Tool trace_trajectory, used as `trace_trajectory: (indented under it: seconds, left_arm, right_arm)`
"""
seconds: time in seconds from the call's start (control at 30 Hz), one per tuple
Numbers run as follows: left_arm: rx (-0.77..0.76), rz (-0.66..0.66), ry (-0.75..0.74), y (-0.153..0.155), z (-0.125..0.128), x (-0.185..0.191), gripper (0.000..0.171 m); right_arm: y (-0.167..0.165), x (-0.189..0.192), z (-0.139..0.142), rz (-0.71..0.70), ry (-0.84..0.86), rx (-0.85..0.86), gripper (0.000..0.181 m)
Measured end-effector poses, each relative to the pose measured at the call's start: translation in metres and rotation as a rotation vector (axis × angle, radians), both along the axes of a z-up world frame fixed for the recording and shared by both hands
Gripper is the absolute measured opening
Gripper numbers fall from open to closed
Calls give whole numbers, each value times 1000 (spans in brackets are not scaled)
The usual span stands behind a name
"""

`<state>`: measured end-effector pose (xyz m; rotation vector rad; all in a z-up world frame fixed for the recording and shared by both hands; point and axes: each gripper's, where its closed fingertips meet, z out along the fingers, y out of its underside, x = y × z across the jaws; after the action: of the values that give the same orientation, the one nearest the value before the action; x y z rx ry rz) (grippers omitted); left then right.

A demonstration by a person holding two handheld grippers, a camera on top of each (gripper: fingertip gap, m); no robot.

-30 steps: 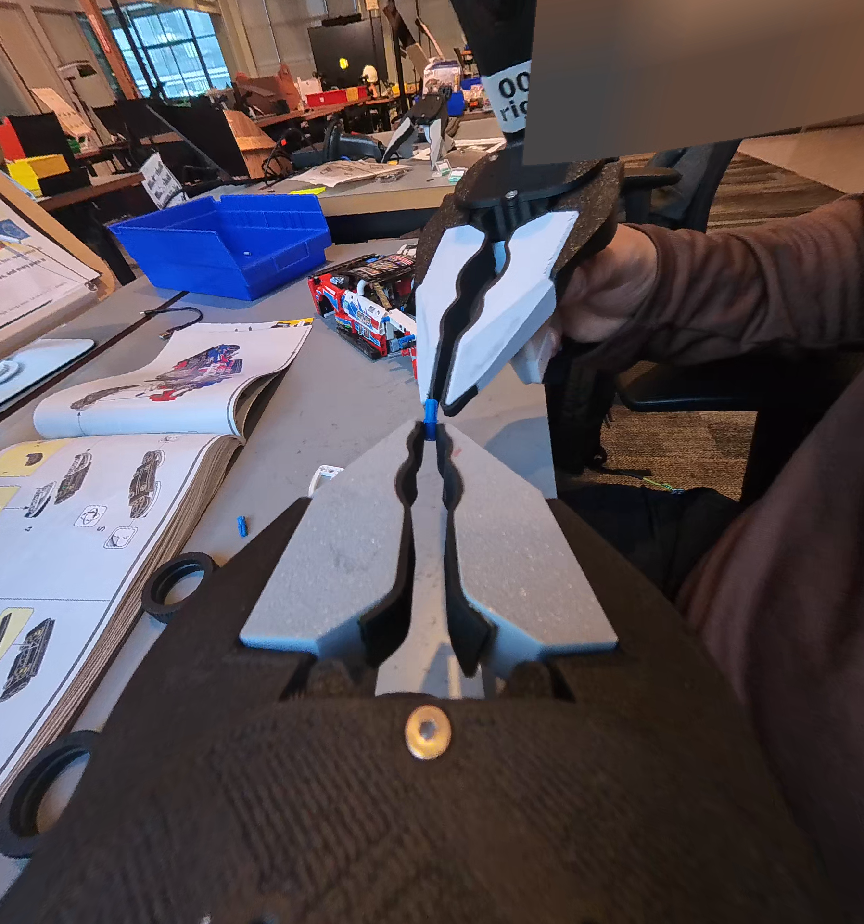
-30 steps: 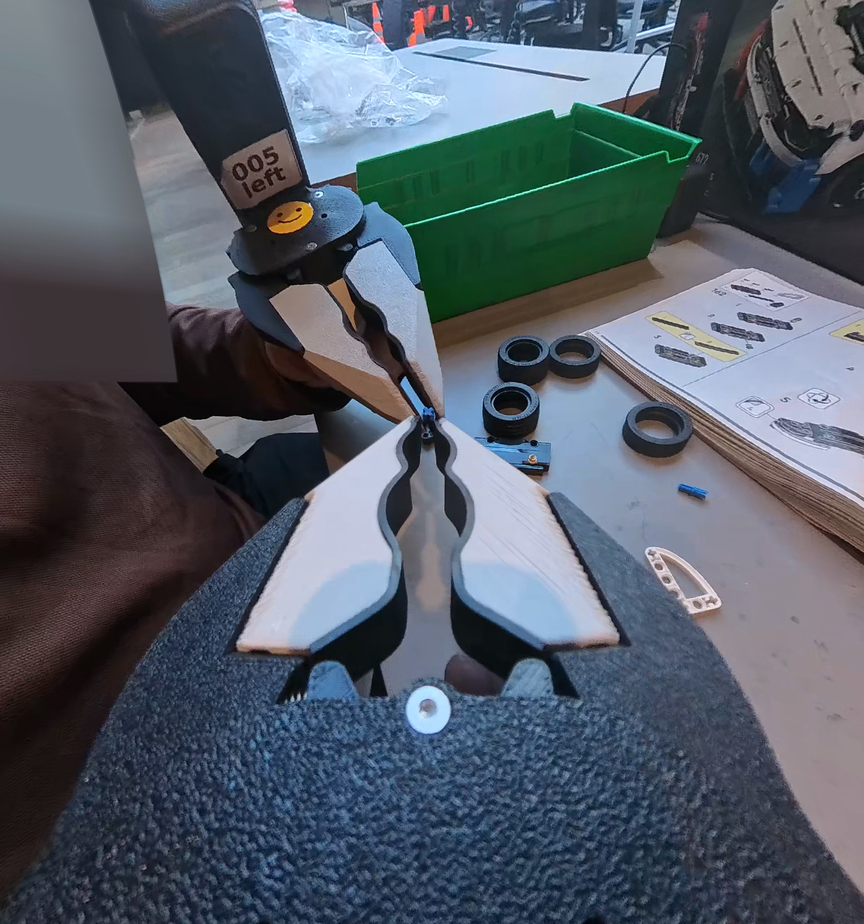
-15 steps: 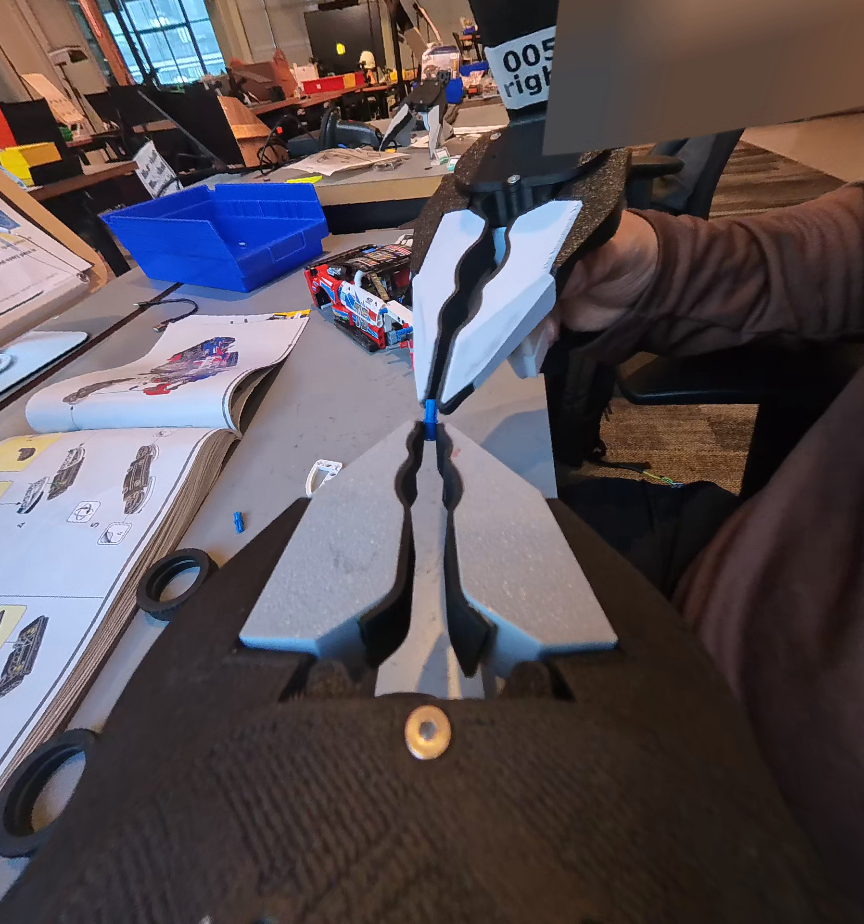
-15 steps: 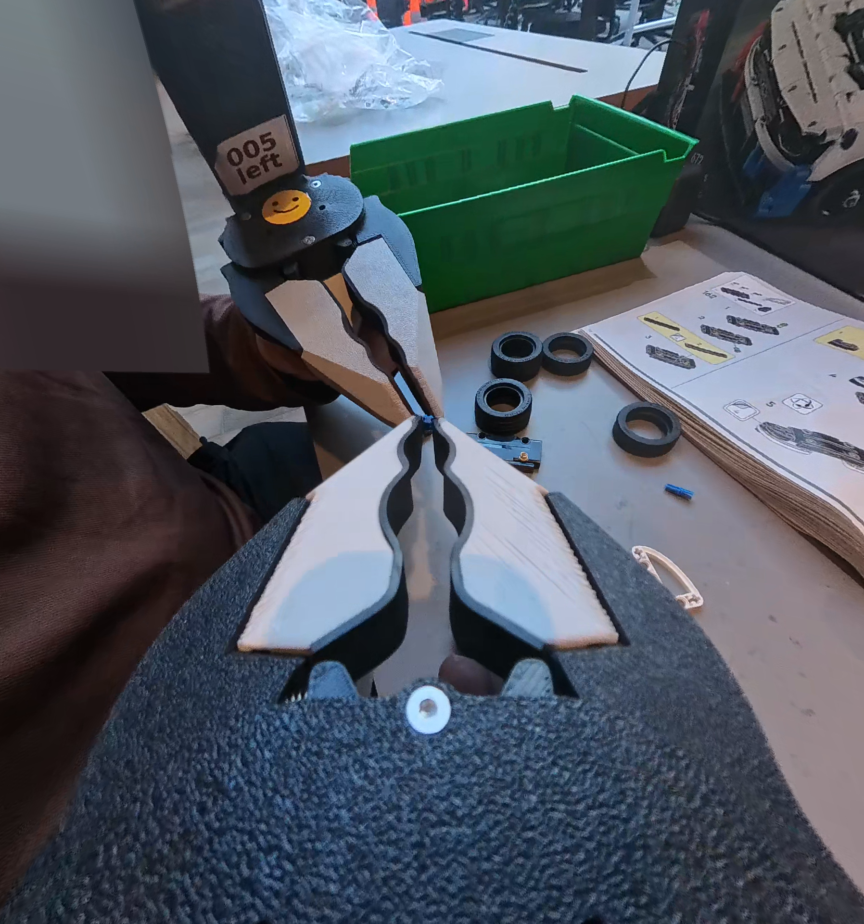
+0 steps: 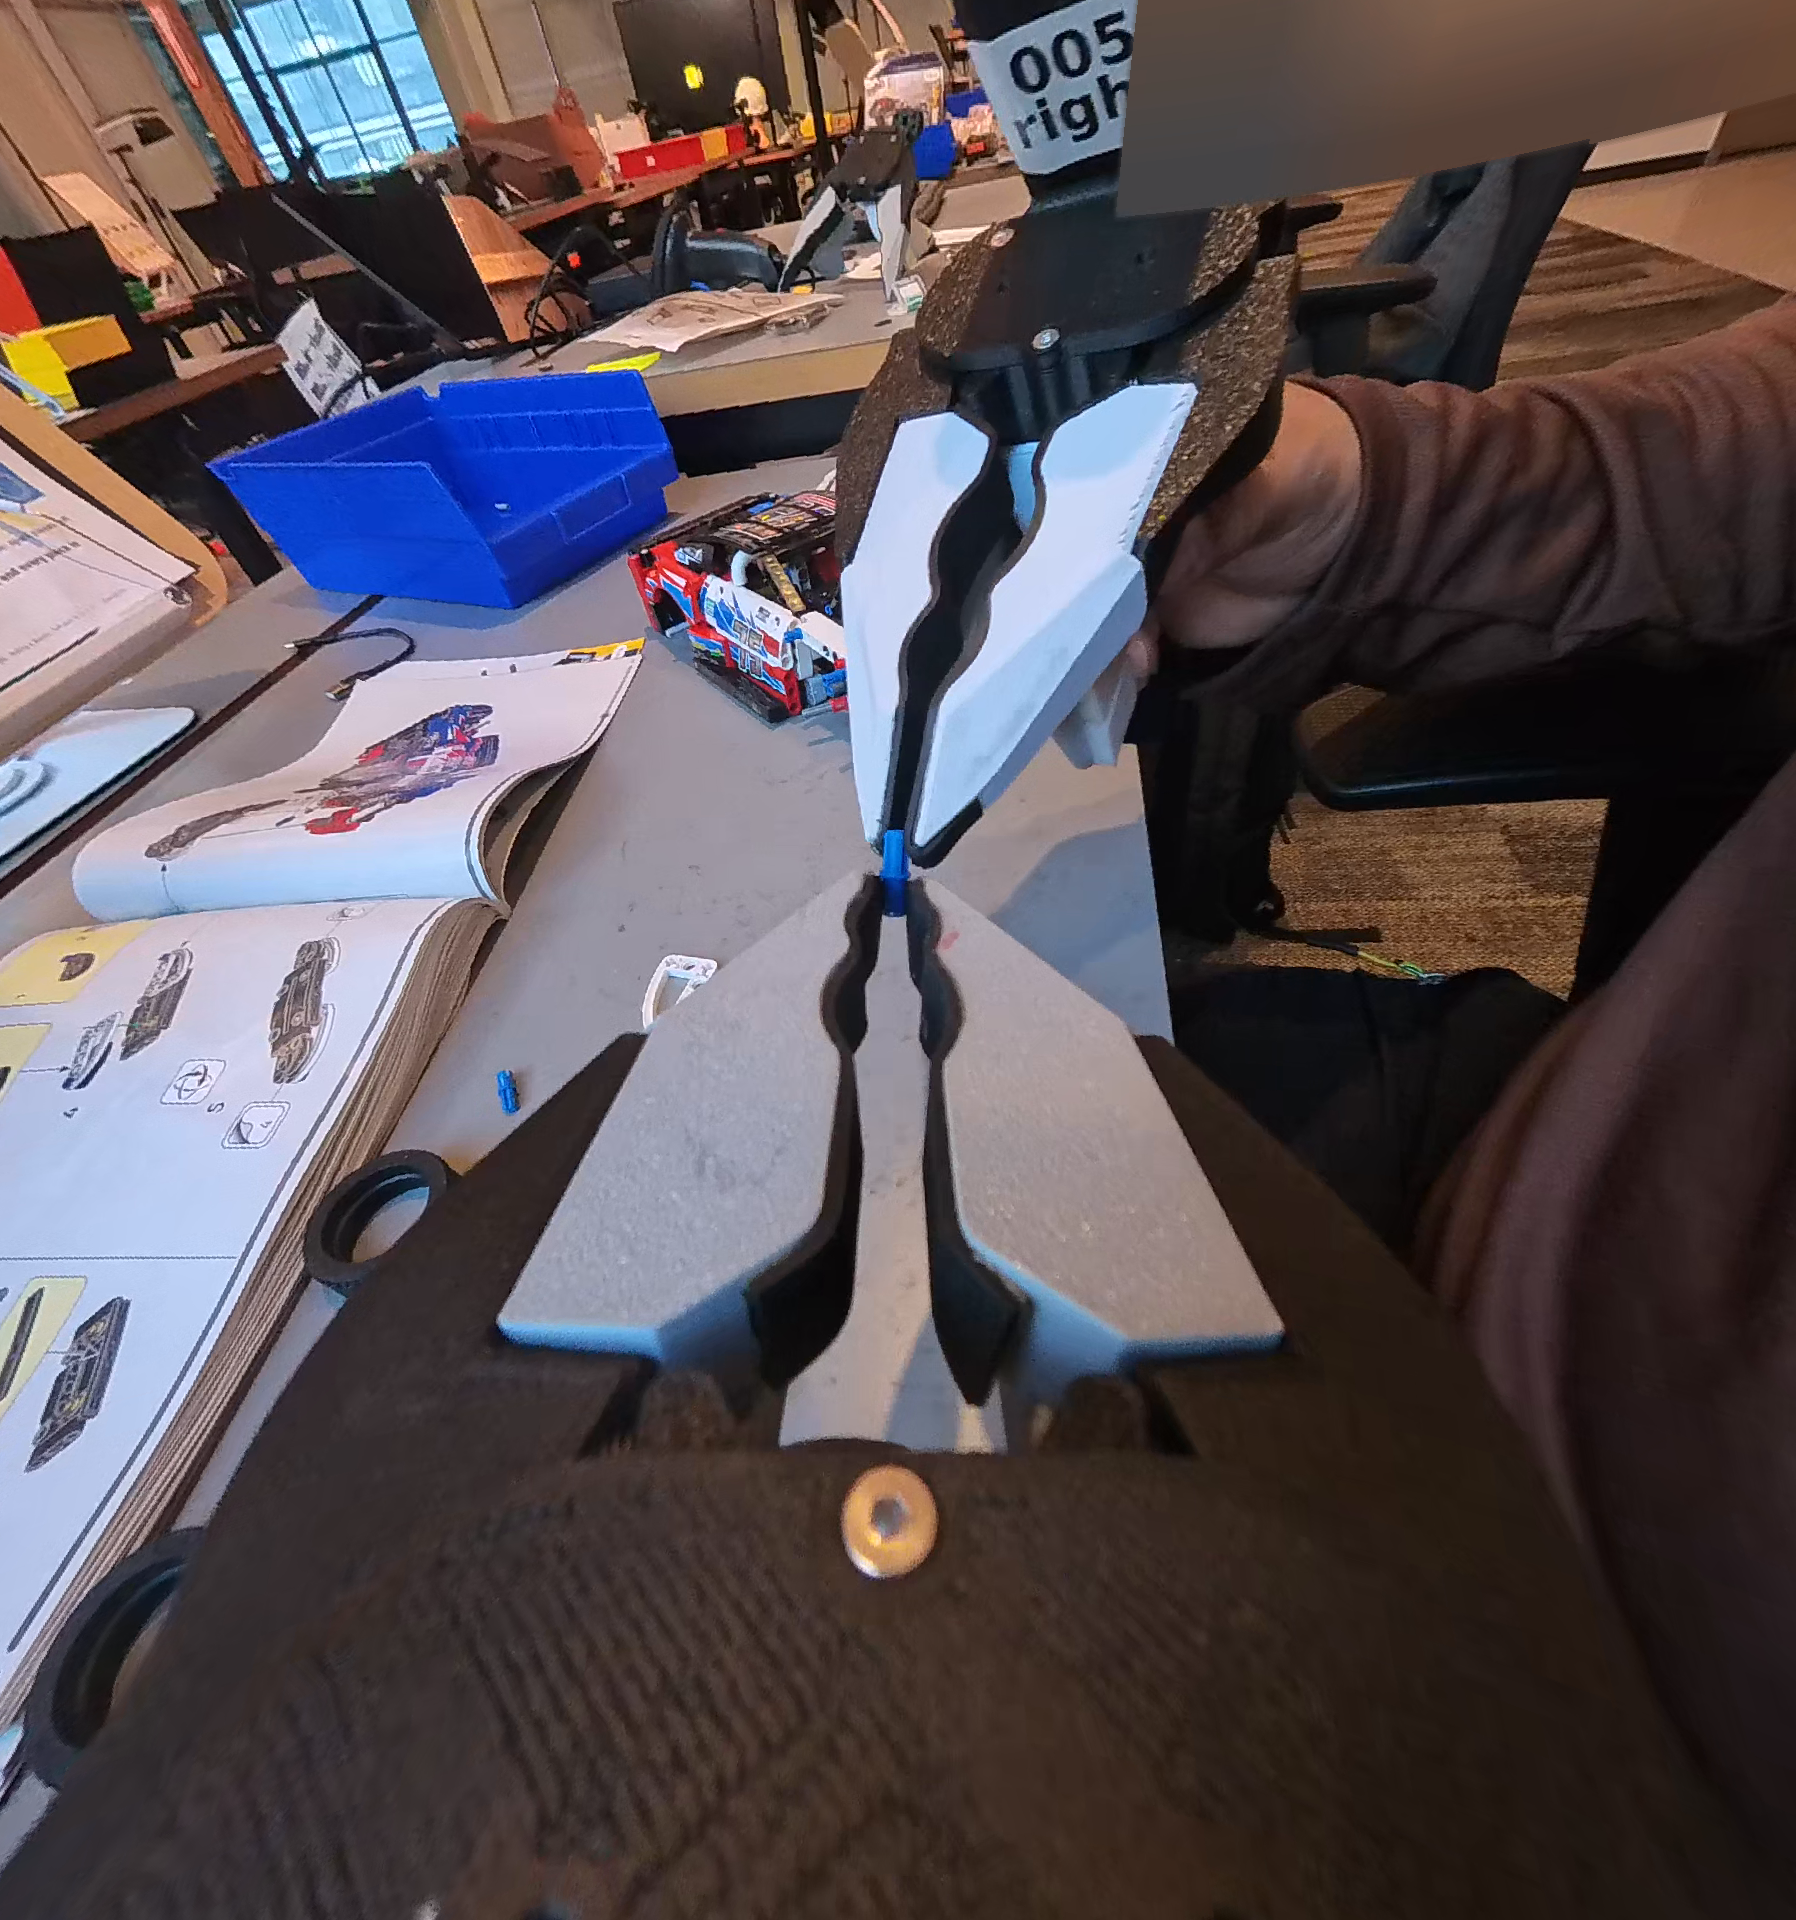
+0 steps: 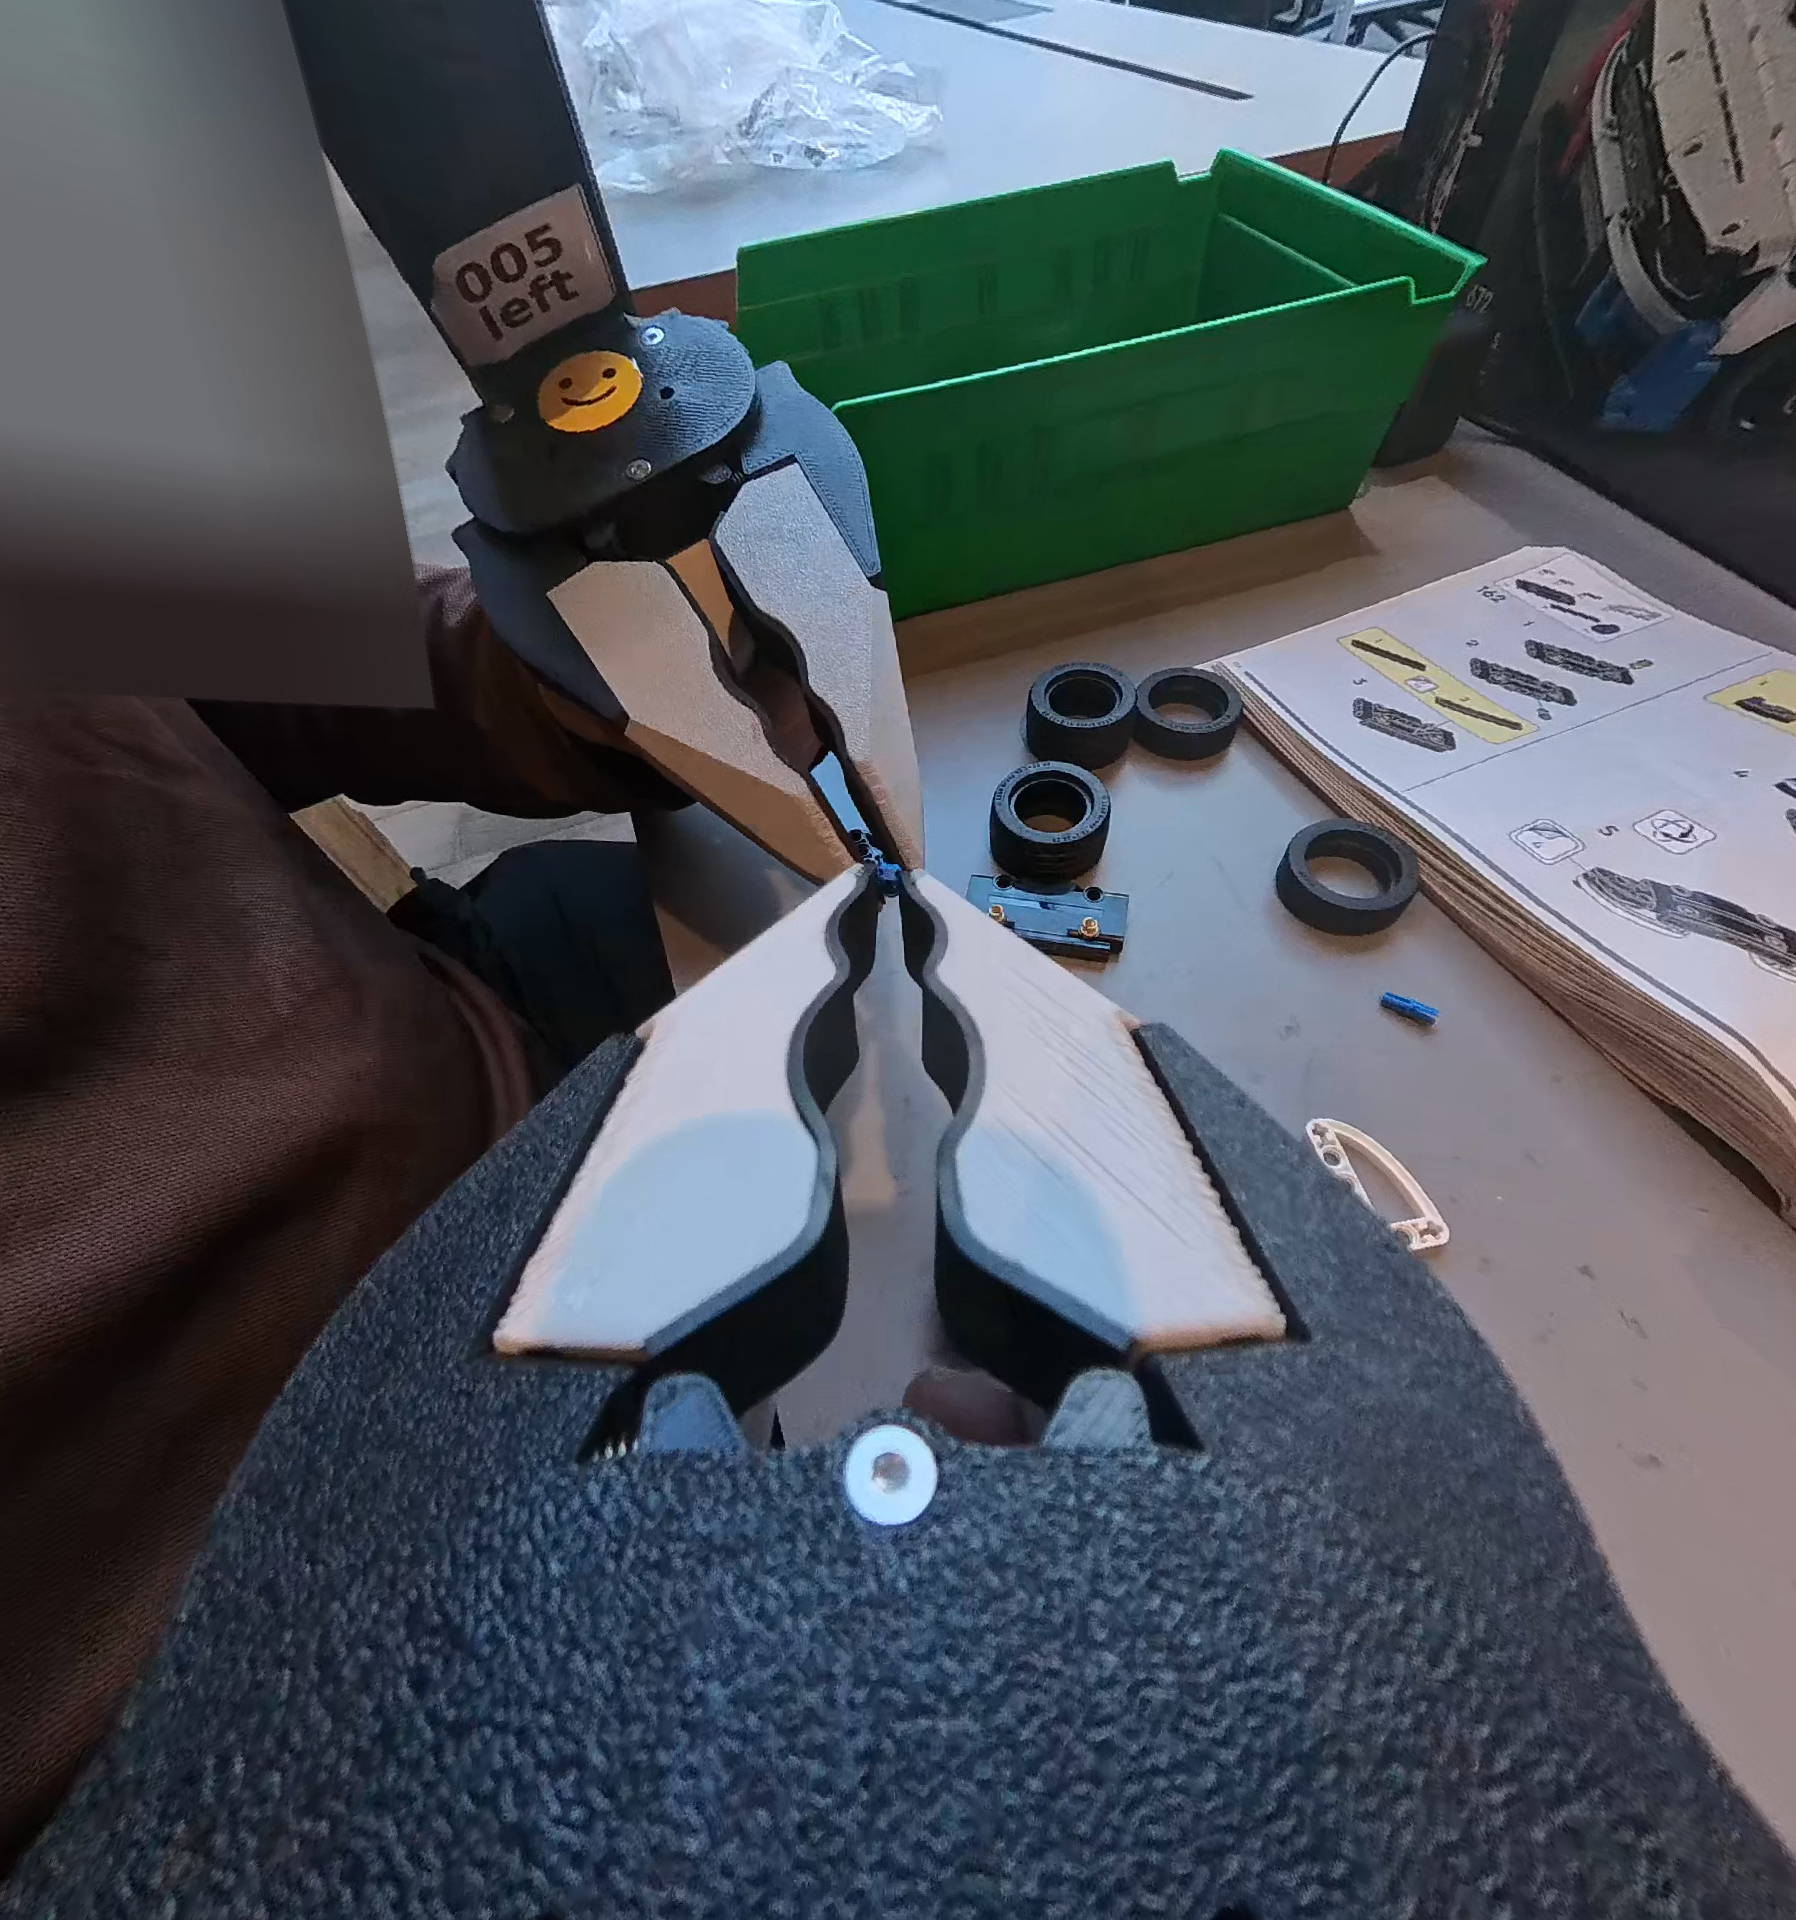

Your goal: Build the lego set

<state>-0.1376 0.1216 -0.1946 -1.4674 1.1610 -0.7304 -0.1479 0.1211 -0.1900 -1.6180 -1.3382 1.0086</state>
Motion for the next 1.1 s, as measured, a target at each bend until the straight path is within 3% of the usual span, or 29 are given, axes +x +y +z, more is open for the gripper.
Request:
trace_trajectory:
  seconds: [0.27, 0.53, 0.67, 1.1]
  left_arm:
    - [-127, 13, -5, 6, -12, 2, 4]
    - [-368, -22, 187, 0, -72, 11, 7]
    - [-383, -52, 259, -5, -87, 23, 8]
    - [-363, -32, 438, -4, -111, 34, 10]
  right_arm:
    - [10, 16, -13, -44, -76, 32, 3]
    - [19, 57, -69, -81, -283, -2, 3]
    - [6, 57, -86, -9, -354, -21, 3]
    - [0, 51, -99, 59, -495, 59, 3]
